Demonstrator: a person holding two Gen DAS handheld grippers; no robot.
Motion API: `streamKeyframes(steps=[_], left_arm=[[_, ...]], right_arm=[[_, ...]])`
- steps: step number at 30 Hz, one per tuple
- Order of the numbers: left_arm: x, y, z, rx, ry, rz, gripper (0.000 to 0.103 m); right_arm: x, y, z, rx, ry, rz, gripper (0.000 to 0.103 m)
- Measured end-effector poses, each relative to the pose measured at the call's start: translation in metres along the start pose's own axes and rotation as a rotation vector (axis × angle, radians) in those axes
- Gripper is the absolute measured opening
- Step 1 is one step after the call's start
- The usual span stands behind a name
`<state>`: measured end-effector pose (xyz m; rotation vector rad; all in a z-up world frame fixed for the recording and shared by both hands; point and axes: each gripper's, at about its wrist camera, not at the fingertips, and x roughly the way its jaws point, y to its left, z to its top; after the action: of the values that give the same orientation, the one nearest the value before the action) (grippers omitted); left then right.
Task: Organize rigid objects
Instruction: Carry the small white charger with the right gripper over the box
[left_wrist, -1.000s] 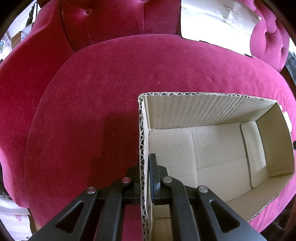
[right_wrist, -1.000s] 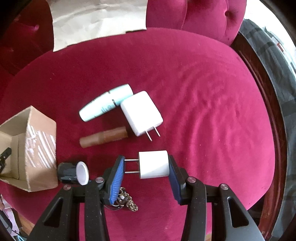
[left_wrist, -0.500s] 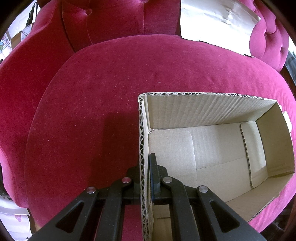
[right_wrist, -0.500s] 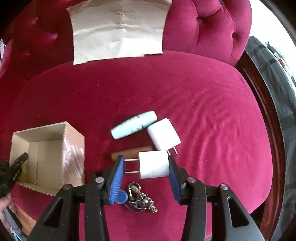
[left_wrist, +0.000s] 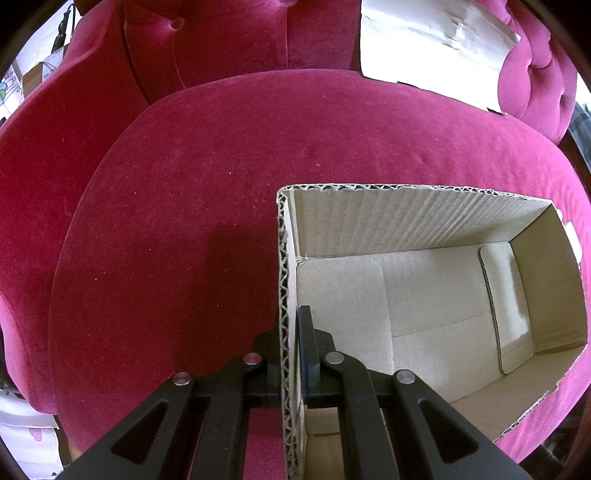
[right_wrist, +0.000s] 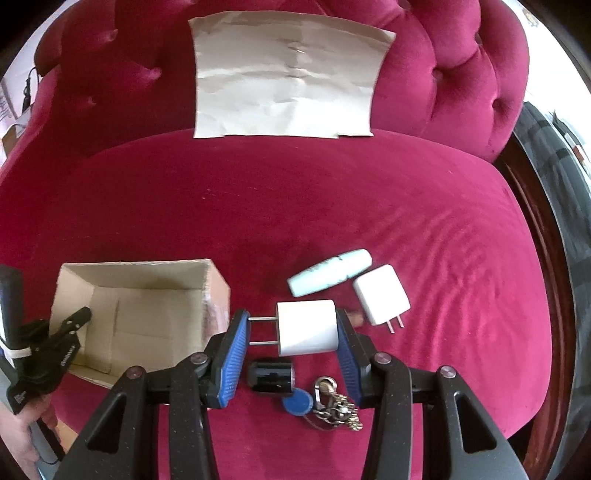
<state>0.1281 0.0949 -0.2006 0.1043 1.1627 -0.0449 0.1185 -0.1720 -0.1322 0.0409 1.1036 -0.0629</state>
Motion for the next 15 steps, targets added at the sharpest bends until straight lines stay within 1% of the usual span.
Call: streamKeyframes(steps=[15], left_arm=[[0.000, 0.001, 0.001, -0.019, -0.004, -0.012, 0.003]], right_arm=[[-0.002, 0.041, 0.004, -0.038, -0.021, 0.053, 0.048]])
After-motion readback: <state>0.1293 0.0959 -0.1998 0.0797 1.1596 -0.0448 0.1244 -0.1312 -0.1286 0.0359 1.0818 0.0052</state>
